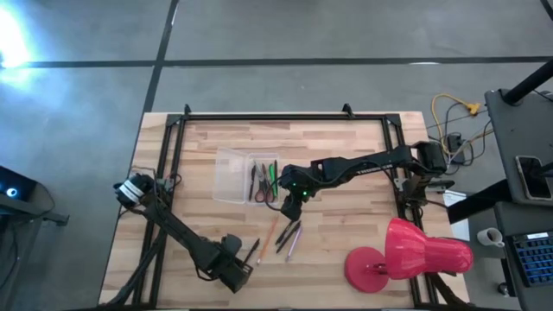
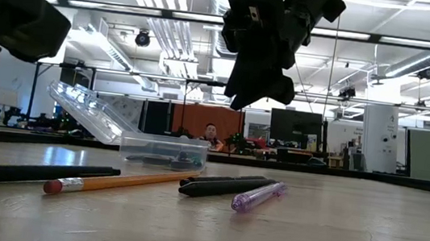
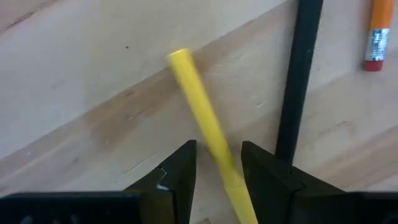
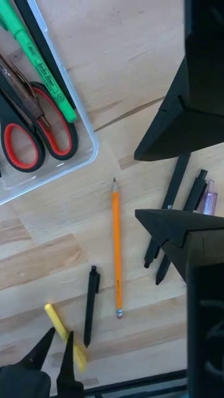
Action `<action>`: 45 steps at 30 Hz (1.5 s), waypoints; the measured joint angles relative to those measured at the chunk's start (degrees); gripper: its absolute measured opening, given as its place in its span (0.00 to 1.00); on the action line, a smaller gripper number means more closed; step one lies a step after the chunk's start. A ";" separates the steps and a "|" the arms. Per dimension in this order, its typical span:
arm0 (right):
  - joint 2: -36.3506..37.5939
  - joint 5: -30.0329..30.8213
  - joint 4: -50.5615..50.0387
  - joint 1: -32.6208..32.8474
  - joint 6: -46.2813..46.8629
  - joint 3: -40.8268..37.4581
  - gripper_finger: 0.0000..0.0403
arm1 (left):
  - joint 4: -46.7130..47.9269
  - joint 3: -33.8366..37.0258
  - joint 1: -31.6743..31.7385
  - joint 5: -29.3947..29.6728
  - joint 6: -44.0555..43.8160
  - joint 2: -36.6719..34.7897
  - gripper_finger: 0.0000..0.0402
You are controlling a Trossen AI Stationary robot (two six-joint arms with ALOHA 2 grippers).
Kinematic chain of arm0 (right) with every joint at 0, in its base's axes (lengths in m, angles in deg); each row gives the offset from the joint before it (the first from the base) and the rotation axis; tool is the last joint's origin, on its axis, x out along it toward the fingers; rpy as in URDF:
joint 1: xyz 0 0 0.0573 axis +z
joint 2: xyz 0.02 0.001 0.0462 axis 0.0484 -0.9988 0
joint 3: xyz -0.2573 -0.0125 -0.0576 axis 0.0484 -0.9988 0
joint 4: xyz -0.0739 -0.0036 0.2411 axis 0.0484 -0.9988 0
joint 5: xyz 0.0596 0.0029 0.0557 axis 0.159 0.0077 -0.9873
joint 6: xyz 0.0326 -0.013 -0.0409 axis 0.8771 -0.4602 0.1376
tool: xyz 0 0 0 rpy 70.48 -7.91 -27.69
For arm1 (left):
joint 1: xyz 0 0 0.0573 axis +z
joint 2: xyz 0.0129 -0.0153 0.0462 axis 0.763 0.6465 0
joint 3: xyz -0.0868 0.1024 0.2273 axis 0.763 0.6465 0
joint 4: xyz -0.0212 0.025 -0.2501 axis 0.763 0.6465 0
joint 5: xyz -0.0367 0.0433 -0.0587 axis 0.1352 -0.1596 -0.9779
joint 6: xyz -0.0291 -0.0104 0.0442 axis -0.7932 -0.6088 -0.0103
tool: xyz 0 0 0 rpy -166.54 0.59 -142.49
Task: Pick & place school supplies into a supply box
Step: Put the yellow pen into the transparent supply box
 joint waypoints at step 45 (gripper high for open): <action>13.05 16.15 -15.68 5.07 -3.15 -0.47 0.32 | -31.25 24.37 37.88 16.10 27.78 -29.16 0.02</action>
